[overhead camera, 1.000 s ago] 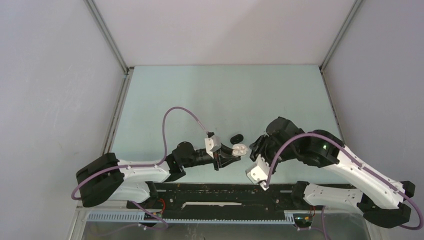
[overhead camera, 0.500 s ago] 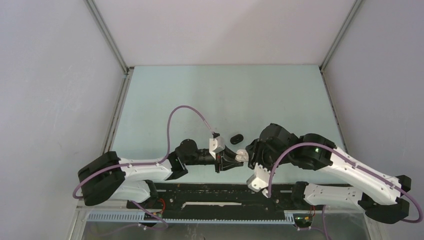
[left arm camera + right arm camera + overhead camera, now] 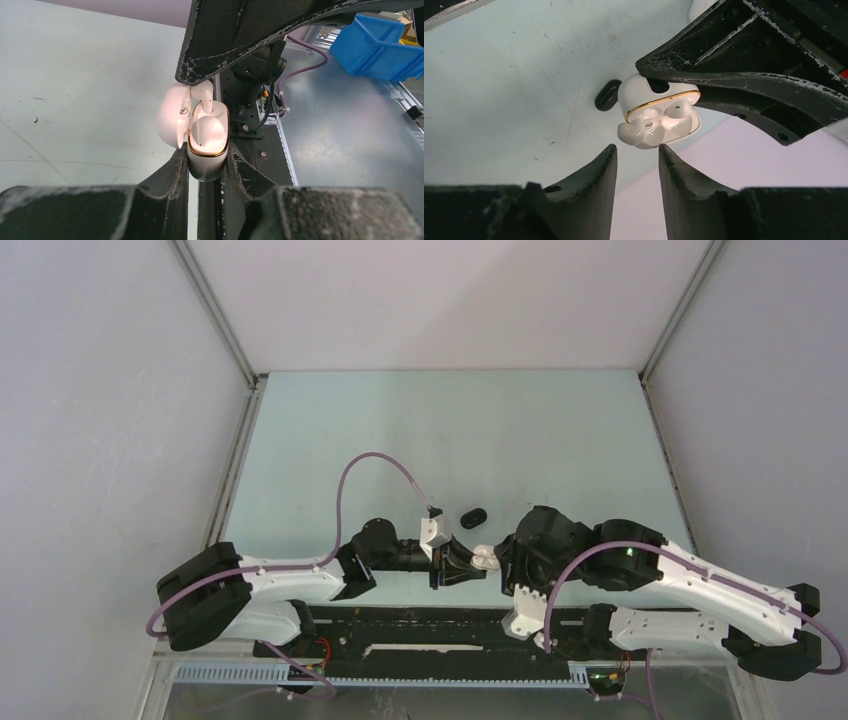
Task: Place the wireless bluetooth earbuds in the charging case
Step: Adjust the right earbud in the right side groove of the charging case.
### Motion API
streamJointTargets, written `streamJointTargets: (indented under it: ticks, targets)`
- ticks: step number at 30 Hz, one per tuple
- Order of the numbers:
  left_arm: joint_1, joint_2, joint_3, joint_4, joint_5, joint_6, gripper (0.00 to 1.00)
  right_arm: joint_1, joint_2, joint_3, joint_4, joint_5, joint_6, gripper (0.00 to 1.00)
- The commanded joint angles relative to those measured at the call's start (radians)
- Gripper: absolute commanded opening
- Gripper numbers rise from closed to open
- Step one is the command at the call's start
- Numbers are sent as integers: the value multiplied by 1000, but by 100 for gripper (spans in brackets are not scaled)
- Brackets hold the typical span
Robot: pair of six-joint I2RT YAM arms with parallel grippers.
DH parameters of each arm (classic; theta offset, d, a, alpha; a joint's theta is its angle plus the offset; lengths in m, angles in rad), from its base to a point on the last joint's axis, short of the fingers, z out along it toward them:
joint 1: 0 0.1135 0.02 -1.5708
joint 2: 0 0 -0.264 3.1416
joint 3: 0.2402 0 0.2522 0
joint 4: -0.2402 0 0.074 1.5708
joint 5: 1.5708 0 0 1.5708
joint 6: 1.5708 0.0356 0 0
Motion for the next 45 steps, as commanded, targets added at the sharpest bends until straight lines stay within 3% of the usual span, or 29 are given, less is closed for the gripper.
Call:
streamJointTargets:
  ticks: [1, 9, 21, 45]
  targets:
    - [-2, 0, 45, 43, 20, -13, 0, 23, -5, -3, -20, 10, 15, 38]
    - [-2, 17, 52, 44, 31, -28, 0, 26, -52, -35, 91, 48, 12, 44]
    - [-2, 20, 53, 55, 42, -44, 0, 89, -77, -46, 0, 45, 11, 47]
    - [-1, 32, 66, 55, 77, -61, 0, 122, -50, -67, 40, 48, 53, 27]
